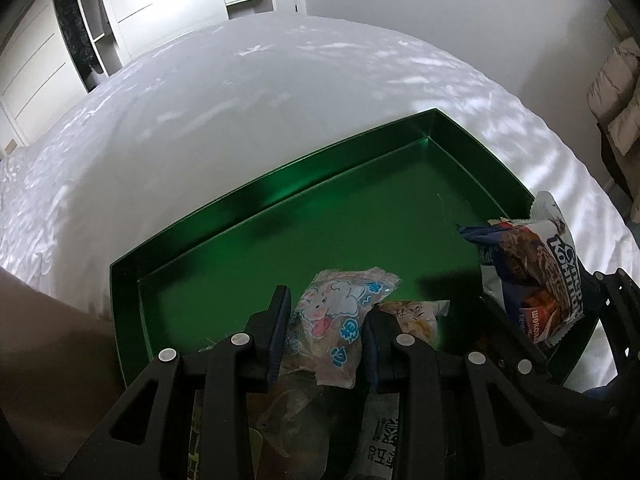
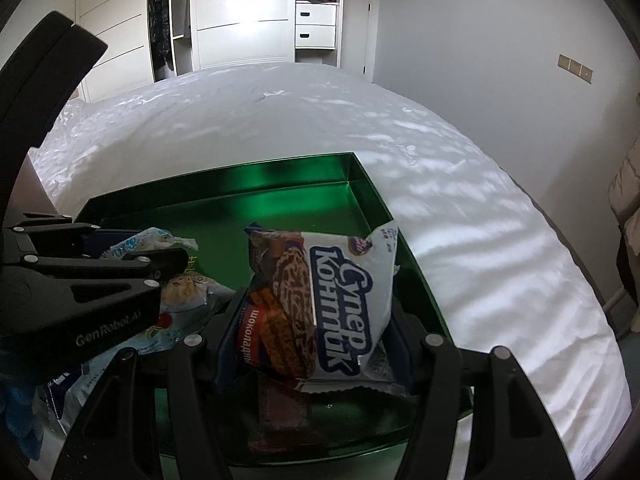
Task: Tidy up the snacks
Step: 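Open the left tool to drop the marshmallow bag while the right tool releases the cookie pack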
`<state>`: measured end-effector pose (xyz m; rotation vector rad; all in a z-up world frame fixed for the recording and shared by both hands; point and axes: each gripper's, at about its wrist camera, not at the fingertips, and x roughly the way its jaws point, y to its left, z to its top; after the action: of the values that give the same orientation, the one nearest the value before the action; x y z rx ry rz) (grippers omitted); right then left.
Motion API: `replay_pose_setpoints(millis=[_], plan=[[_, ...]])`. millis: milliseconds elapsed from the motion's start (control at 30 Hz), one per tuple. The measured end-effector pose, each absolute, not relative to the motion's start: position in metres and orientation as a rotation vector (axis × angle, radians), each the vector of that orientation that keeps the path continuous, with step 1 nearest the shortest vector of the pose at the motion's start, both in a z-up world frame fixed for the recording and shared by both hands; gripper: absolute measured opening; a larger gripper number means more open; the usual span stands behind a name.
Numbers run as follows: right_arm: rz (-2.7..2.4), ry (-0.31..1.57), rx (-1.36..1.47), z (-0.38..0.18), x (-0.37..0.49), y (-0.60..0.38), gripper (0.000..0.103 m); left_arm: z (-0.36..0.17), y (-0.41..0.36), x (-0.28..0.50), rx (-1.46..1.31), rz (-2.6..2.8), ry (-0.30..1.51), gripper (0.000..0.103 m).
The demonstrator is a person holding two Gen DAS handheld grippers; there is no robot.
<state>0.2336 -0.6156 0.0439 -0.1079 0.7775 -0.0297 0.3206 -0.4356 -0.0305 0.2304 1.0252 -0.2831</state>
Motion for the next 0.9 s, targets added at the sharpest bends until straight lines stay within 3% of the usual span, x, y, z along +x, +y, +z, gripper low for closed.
replay_pose_setpoints(millis=[733,900], plan=[[-0.032,0.802,-0.088,0.0423,0.2322,-0.6188,0.103,-0.0286,-0.4341,0.3188,0.208,-0.269,1.034,0.055],[-0.029,0.808,-0.078,0.0429,0.2303,-0.6202,0.103,-0.0237,-0.4337,0.3157,0.199,-0.273,1.022,0.056]])
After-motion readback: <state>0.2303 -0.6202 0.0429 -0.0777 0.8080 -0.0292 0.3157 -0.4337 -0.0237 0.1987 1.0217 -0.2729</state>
